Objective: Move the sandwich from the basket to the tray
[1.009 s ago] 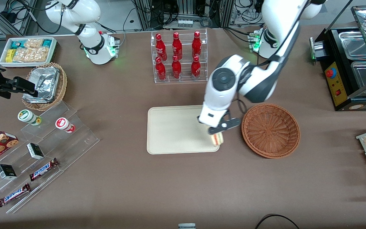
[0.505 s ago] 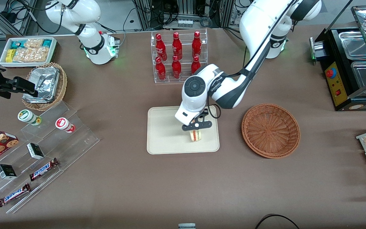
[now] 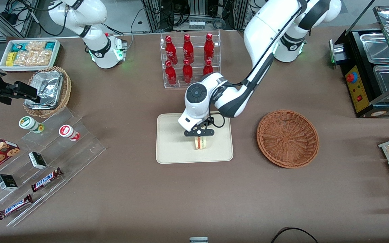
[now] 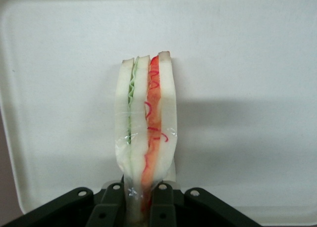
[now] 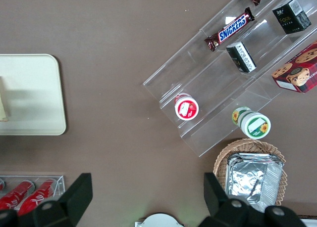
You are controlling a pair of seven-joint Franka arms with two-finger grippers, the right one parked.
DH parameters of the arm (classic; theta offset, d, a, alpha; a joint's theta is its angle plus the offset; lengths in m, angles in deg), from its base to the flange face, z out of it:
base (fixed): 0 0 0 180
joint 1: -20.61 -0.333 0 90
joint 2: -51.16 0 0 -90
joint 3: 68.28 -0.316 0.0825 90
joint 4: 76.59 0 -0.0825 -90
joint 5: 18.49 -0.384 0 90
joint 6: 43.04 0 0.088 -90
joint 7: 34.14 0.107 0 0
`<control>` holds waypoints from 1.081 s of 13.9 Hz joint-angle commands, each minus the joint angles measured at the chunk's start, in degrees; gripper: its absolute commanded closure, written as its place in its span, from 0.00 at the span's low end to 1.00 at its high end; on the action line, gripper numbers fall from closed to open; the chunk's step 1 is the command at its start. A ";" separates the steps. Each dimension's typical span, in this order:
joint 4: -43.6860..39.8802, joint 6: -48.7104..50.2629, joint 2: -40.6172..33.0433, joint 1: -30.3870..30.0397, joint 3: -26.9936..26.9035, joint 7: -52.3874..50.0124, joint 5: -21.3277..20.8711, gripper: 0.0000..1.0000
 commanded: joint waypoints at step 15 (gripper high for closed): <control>-1.00 12.18 -14.04 -4.91 -1.28 -5.21 -1.44 0.00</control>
